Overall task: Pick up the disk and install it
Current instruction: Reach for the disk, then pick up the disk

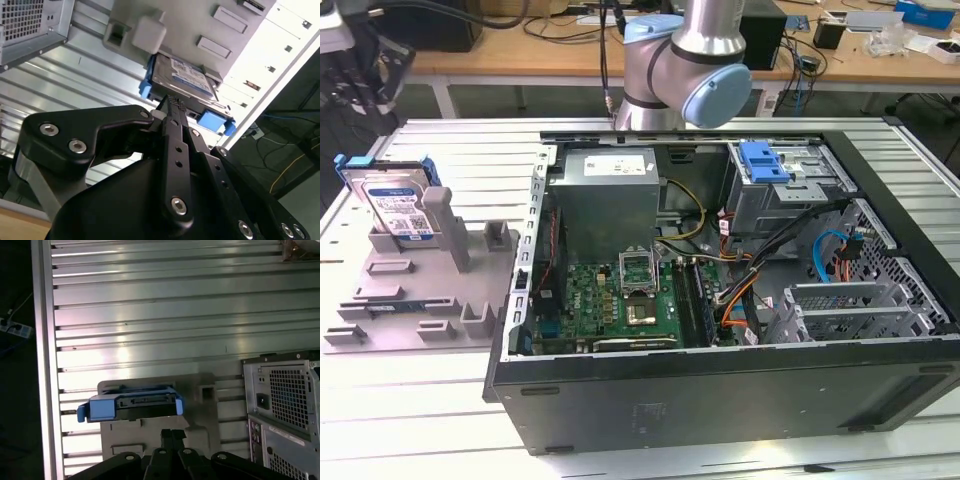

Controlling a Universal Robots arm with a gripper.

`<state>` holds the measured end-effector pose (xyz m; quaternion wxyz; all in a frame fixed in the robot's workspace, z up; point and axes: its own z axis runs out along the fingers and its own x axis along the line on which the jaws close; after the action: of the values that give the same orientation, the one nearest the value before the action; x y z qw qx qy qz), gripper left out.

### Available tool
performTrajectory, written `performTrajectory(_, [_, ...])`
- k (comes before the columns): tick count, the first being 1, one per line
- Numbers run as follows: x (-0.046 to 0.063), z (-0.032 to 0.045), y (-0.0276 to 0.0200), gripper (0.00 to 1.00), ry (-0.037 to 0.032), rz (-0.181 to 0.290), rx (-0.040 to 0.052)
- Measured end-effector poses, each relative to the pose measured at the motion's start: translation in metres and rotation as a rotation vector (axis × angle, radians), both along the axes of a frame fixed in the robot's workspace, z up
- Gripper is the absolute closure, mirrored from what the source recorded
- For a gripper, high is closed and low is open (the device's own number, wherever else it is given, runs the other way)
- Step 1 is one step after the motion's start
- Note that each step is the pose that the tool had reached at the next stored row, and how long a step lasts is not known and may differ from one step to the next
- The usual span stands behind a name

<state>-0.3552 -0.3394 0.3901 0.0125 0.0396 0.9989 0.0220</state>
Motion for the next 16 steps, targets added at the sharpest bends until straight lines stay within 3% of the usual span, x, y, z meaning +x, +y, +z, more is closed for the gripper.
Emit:
performTrajectory(10, [-0.038,-0.0013,0.0184,0.89,-0.0001,0.0,0.0])
performTrajectory(16, [-0.04,-0.0014,0.0195,0.89,0.0,0.0,-0.0025])
